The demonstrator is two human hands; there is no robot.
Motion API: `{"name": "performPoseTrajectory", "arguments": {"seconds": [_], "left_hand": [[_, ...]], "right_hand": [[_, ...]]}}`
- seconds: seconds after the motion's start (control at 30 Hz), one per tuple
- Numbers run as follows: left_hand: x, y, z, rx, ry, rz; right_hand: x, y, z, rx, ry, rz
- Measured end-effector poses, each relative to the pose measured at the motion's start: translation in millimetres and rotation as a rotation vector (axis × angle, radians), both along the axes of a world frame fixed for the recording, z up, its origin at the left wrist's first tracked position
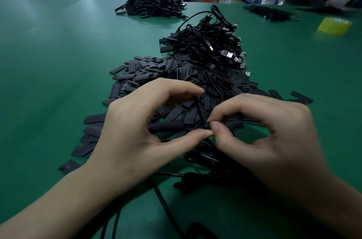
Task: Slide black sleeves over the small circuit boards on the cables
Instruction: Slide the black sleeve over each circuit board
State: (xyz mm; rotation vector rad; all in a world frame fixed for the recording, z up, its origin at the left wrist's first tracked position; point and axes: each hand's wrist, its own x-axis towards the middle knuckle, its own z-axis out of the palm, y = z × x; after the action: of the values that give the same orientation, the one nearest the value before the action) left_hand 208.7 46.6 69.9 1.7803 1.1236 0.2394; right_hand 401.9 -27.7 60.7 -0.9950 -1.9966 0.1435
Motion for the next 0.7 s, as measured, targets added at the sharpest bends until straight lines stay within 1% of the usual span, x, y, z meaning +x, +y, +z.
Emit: {"name": "performPoseTrajectory", "arguments": {"seconds": [0.07,0.1,0.17,0.2,0.23,0.3,0.33,0.37,0.4,0.43,0.47,0.53,0.63,0.7], "left_hand": [[5,4,4,-0.013,0.047,0.012],[5,5,4,-0.031,0.030,0.061],[5,1,2,-0.104,-0.102,0.146],[4,-5,2,-0.084,-0.167,0.173],[1,-13,1,-0.021,-0.228,0.190],[-4,-27,3,0.177,-0.296,0.186],[-5,-32,-2,0.353,-0.367,0.244],[-3,-38,-5,0.581,-0.376,0.327],[-5,-44,-9,0.787,-0.379,0.366],[-11,-50,-17,0.885,-0.410,0.359],[-15,-52,-23,0.884,-0.462,0.364],[-17,-47,-24,0.805,-0.581,0.425],[-17,-41,-21,0.724,-0.690,0.512],[-19,-39,-24,0.685,-0.717,0.537]], "right_hand": [[0,0,-1,-0.115,0.096,0.039],[0,1,-2,-0.166,0.137,0.054],[0,2,-2,-0.199,0.156,0.065],[0,2,-1,-0.170,0.131,0.058],[0,3,0,-0.128,0.095,0.049],[0,3,1,-0.080,0.058,0.038],[1,4,1,-0.090,0.063,0.041],[2,4,0,-0.126,0.072,0.048],[3,5,0,-0.185,0.077,0.056],[4,6,-1,-0.252,0.068,0.069],[6,7,-2,-0.305,0.039,0.076],[10,10,-3,-0.341,-0.063,0.064],[10,13,-6,-0.323,-0.182,0.066],[8,15,-8,-0.297,-0.193,0.060]]}}
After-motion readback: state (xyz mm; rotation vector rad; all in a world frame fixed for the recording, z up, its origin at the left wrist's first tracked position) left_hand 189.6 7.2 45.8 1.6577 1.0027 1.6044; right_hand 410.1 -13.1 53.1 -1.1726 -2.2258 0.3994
